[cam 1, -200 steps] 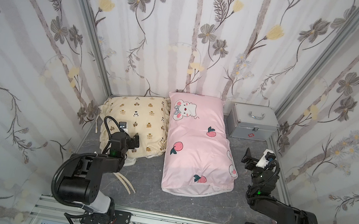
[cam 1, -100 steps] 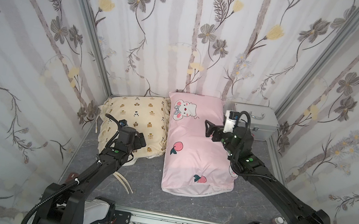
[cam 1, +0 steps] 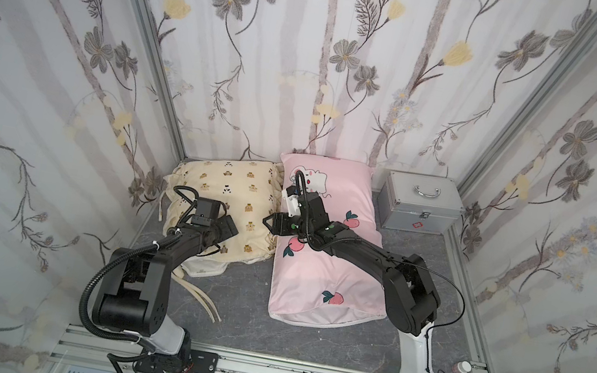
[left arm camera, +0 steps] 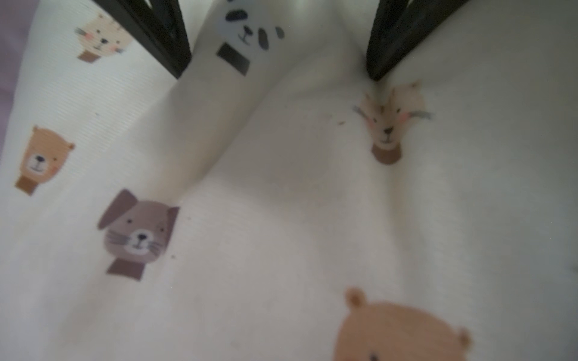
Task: Zip up pillowcases
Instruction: Adjust the pillowcase at the center of the board, then pick up the pillowcase from the center of the board.
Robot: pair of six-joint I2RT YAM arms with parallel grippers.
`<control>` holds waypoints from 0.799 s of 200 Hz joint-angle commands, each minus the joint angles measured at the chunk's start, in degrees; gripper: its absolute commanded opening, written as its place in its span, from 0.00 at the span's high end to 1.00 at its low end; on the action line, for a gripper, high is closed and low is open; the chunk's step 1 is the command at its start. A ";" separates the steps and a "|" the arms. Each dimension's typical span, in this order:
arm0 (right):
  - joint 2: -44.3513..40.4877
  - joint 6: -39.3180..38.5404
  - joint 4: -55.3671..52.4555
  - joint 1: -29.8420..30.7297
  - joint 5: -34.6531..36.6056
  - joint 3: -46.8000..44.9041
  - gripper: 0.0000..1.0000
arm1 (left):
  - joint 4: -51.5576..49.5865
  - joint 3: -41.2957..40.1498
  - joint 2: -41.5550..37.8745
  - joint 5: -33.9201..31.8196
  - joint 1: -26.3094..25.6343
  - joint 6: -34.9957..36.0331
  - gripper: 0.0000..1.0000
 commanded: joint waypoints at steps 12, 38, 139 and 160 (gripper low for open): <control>-7.88 -1.94 -5.28 -5.72 5.86 -11.64 0.32 | -0.26 2.15 2.81 0.28 0.31 0.66 0.14; -15.68 -4.96 -11.15 -4.60 10.38 -16.00 0.26 | 0.39 1.86 2.17 1.00 -0.44 1.24 0.15; -3.88 13.05 4.13 7.01 5.21 -6.87 0.51 | -4.36 0.54 -5.00 -3.01 -0.96 4.94 0.16; -2.46 15.32 6.10 6.52 5.36 -7.77 0.52 | -5.79 0.77 -7.87 -3.00 -0.98 5.65 0.16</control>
